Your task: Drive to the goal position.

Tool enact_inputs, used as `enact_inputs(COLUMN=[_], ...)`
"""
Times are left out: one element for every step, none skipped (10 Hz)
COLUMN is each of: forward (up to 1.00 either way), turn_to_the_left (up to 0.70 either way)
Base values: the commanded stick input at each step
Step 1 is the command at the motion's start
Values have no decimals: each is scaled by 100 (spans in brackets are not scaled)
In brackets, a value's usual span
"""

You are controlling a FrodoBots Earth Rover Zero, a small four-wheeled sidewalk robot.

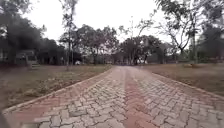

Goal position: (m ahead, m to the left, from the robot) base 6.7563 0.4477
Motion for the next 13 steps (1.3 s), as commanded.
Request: enact_inputs(forward=[70,70,70,70,70,70,70,70,70,70,70,70,70], turn_to_the_left=[0,0,0,0,0,0,0,0,0,0,0,0,0])
